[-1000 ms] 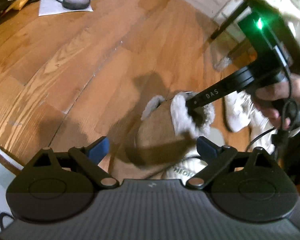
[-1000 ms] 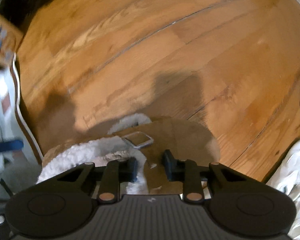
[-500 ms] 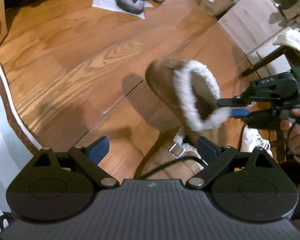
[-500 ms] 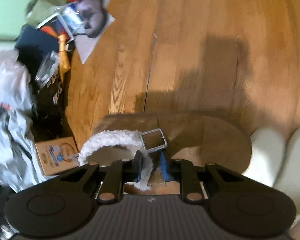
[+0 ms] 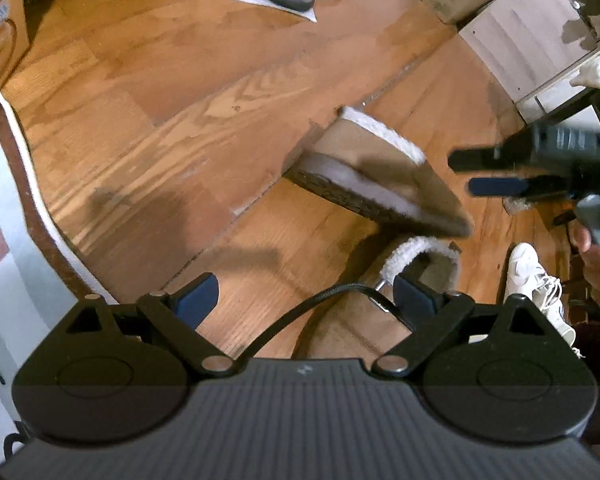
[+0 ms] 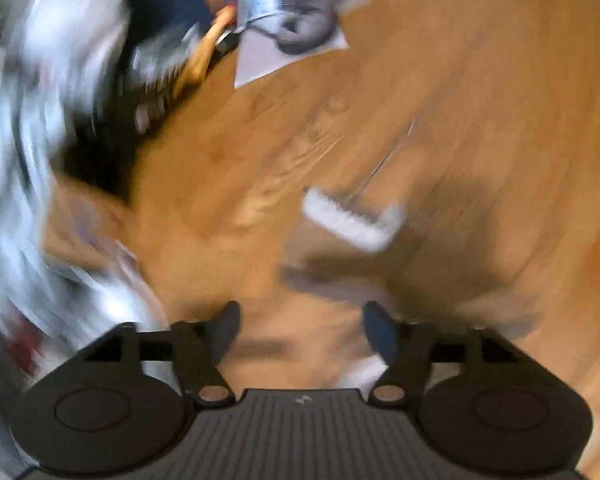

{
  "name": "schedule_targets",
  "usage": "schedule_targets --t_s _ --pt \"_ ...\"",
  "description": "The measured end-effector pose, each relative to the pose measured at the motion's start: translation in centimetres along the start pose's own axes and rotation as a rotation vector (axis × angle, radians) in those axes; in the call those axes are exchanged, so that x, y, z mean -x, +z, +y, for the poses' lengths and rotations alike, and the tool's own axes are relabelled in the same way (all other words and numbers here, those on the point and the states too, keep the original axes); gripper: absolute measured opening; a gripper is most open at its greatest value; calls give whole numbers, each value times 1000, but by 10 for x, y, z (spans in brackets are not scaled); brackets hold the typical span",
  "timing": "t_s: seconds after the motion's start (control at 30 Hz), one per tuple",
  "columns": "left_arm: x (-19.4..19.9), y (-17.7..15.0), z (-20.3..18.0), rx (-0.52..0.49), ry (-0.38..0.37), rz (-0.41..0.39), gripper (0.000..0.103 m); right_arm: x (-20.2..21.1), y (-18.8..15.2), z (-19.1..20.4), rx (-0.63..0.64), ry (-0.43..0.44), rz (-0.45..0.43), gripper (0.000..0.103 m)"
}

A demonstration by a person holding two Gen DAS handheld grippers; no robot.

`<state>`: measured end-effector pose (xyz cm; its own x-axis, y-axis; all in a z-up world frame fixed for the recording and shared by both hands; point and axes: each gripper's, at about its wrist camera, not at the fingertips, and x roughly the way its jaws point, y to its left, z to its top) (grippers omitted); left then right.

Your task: Organize scattered shoes

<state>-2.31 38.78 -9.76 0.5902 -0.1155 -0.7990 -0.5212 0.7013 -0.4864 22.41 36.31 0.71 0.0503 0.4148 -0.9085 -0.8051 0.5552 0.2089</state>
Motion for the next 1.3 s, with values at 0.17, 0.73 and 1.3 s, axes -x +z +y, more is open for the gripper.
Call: schedule_targets --t_s 0.17,0.73,1.3 --pt "-11 -2 -10 -34 1 20 95 -18 -1 -52 -157 18 17 81" --pt "-28 -3 -6 -21 2 55 95 -81 -63 -52 -300 104 206 48" --pt "-13 1 0 -26 33 15 95 -110 -40 -17 -656 425 142 19"
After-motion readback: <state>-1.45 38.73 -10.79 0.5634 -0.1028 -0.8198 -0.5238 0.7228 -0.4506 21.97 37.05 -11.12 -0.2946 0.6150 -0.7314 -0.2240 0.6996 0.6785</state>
